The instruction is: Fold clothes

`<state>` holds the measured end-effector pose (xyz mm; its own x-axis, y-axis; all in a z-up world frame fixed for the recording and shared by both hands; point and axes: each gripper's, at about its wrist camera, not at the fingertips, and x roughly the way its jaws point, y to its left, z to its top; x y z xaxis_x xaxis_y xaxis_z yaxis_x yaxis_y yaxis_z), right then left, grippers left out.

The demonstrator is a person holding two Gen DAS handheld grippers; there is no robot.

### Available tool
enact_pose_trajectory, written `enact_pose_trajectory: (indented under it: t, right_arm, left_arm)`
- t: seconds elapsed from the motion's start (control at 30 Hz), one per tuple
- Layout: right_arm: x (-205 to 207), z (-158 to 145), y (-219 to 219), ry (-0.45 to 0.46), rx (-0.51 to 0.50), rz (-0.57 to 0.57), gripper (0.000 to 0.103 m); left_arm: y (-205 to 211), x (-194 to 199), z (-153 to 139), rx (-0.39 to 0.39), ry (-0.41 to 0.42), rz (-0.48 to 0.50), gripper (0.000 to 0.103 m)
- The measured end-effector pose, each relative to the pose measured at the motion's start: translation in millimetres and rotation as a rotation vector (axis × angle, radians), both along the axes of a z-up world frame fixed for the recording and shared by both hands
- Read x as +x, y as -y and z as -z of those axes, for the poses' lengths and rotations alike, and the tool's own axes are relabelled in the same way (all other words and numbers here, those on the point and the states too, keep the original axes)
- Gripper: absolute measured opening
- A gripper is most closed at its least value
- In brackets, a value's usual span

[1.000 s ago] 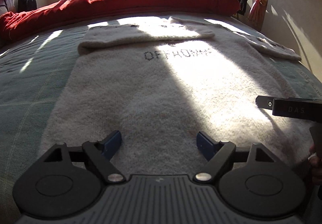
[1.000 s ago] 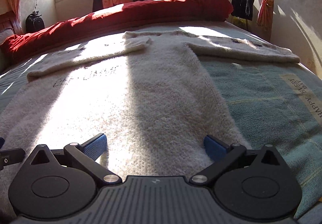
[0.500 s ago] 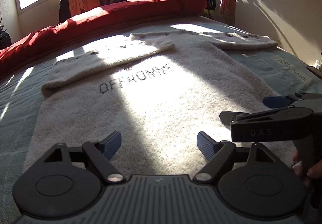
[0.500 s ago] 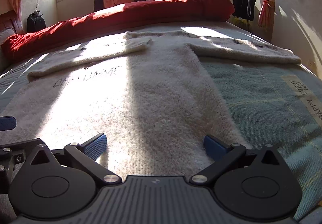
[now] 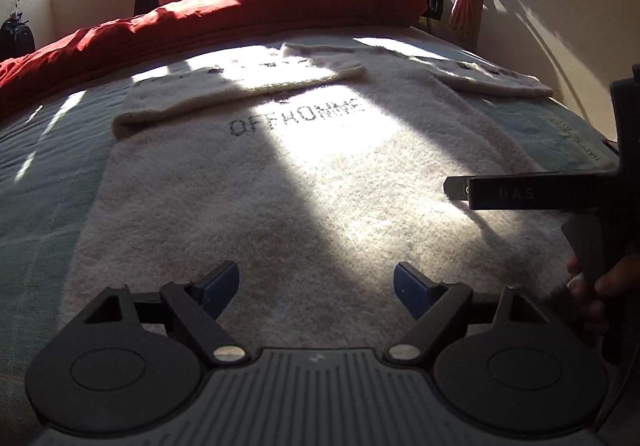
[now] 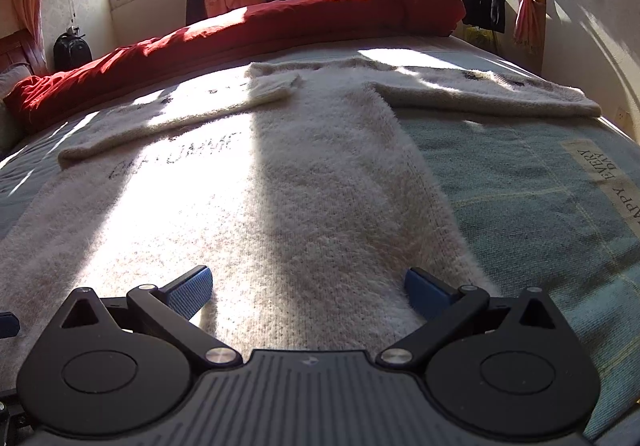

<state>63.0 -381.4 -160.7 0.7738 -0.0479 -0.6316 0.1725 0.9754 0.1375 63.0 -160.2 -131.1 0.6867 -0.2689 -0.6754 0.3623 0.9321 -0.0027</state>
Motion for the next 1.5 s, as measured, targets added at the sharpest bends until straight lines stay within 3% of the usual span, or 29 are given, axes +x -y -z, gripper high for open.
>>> enact_pose_trajectory:
  t: [0.1,0.23,0.3,0.37,0.47,0.53,0.67,0.9,1.1,1.23,1.3,1.43,1.5]
  right_arm:
    - [0.2,0.7,-0.8,0.0,-0.005,0.0,0.103]
    - [0.2,1.1,-1.2,-0.001,-0.009,0.0,0.103]
    - [0.2,1.1,-1.1,-0.001,-0.009,0.001,0.103]
    - [0.3,1.4,-1.1,-0.001,-0.009,0.002,0.103]
    - [0.4,1.8,-1.2,-0.001,-0.008,0.005,0.103]
    - [0.2,2.2,-1.5,0.0,-0.011,0.004,0.103]
    - [-0.4,2.9,-2.0,0.003,-0.015,0.004,0.103]
    - [0.0,3.5,-3.0,0.004,-0.02,0.005,0.103]
    - [2.5,3.0,-2.6,-0.003,-0.015,0.007,0.103]
    - [3.1,2.8,-1.7,-0.007,-0.012,0.005,0.103]
    - [3.3,2.4,-1.0,-0.01,-0.008,0.004,0.103]
    - [3.3,2.0,0.1,-0.015,-0.002,0.0,0.103]
    - [3.7,2.1,-0.1,-0.017,-0.004,0.0,0.103]
  left_arm:
    - [-27.9,19.6,-2.2,-0.027,0.002,-0.101,0.084]
    - [-72.4,31.2,11.0,-0.071,-0.076,-0.246,0.084]
    - [-92.3,23.7,14.8,-0.13,-0.088,-0.277,0.084]
    - [-101.3,12.9,14.2,-0.169,-0.085,-0.276,0.084]
    - [-94.8,10.1,4.8,-0.138,-0.074,-0.279,0.084]
    - [-89.8,17.0,-2.4,-0.184,-0.063,-0.255,0.084]
    - [-70.6,42.5,-8.9,-0.2,-0.053,-0.219,0.084]
    - [-59.6,117.1,-27.7,-0.284,-0.099,-0.175,0.084]
    - [-72.7,208.8,-16.2,-0.331,-0.14,-0.267,0.084]
    - [-79.8,227.5,11.6,-0.276,-0.18,-0.325,0.084]
    - [-87.8,219.8,23.6,-0.314,-0.195,-0.322,0.084]
    - [-81.2,204.8,12.6,-0.222,-0.145,-0.239,0.084]
    - [-81.1,210.6,-0.9,-0.235,-0.104,-0.212,0.084]
